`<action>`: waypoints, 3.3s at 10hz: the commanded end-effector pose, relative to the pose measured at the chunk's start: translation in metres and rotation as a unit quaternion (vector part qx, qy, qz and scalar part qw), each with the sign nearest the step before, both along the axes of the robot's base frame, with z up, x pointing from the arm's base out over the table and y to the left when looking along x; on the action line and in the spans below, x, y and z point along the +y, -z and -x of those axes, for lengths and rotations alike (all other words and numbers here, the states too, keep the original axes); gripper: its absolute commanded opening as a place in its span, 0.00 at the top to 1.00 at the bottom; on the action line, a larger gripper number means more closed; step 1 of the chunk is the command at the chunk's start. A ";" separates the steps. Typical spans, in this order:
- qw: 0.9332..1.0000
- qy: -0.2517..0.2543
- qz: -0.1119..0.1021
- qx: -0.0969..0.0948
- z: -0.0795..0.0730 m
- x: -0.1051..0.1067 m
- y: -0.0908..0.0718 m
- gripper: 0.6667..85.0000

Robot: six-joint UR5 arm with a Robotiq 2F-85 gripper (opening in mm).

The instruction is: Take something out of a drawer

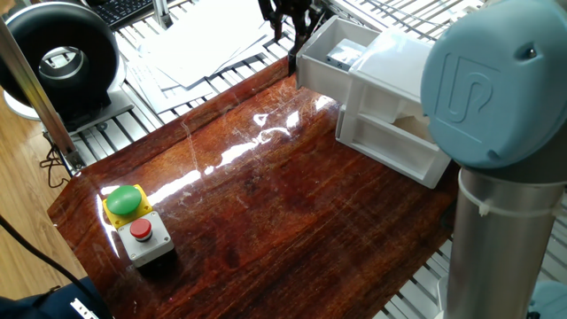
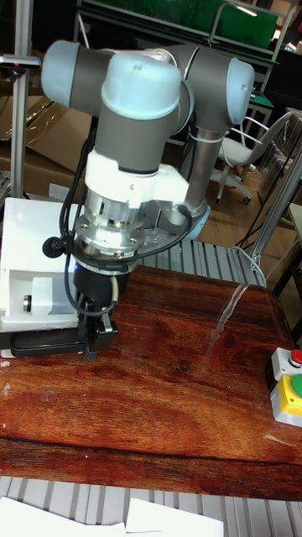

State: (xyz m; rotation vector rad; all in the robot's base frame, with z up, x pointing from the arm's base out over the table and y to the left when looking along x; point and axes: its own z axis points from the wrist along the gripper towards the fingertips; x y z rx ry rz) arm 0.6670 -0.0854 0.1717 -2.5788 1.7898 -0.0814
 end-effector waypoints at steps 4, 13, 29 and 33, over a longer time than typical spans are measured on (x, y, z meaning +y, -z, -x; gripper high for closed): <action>0.966 0.252 0.030 -0.039 0.013 -0.018 -0.054 0.54; 0.770 0.637 0.030 -0.023 0.070 -0.036 -0.046 0.38; 0.682 0.731 -0.006 -0.028 0.061 -0.032 -0.015 0.13; 0.688 0.725 -0.016 -0.029 0.056 -0.029 -0.015 0.14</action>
